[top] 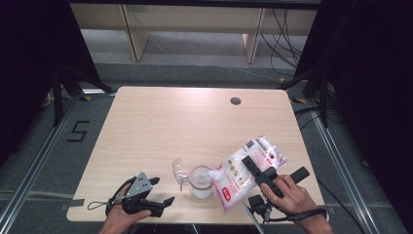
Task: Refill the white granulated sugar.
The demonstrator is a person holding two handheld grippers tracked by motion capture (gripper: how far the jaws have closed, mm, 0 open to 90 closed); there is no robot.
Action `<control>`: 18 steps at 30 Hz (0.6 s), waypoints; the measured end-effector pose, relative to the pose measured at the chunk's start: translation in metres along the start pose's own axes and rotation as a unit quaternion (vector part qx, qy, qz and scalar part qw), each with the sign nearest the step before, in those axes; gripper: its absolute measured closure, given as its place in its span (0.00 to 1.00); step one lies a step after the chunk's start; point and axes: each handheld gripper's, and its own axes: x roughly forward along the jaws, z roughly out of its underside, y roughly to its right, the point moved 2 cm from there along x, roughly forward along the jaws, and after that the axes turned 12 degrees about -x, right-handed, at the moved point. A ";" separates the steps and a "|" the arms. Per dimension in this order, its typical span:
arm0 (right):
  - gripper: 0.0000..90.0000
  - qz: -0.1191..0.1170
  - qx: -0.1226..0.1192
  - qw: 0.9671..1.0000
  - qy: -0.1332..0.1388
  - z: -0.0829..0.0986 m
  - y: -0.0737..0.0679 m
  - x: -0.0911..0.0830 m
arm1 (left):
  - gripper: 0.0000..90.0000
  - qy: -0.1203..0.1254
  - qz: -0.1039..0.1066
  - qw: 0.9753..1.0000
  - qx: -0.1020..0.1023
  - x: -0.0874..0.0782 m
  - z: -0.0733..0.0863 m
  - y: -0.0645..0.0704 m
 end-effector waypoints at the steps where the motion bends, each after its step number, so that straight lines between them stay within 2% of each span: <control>1: 0.73 0.000 0.000 1.000 0.000 0.000 0.000 0.000 | 0.17 0.001 0.002 1.000 -0.003 0.000 0.000 0.001; 4: 0.73 0.001 0.000 1.000 0.000 0.000 0.000 0.000 | 0.17 0.005 0.002 1.000 -0.007 0.001 0.000 0.001; 7: 0.73 0.001 -0.001 1.000 0.001 0.000 0.000 0.000 | 0.17 0.001 -0.001 1.000 0.000 0.000 0.000 0.000; 9: 0.73 0.002 -0.013 1.000 0.003 0.001 0.002 0.000 | 0.17 0.000 -0.002 1.000 0.002 0.000 0.000 0.000; 12: 0.73 0.001 -0.011 1.000 0.003 0.001 0.002 0.000 | 0.17 0.001 -0.001 1.000 -0.001 0.000 0.000 0.000; 13: 0.73 0.001 0.000 1.000 0.001 0.000 0.001 -0.001 | 0.17 0.002 0.000 1.000 -0.004 0.000 0.000 0.001; 15: 0.74 0.001 -0.001 1.000 0.001 0.000 0.001 -0.001 | 0.17 -0.002 -0.002 1.000 0.005 -0.001 0.000 -0.001; 18: 0.74 0.001 -0.003 1.000 0.001 0.001 0.002 -0.001 | 0.17 0.002 -0.001 1.000 0.000 0.000 0.000 0.000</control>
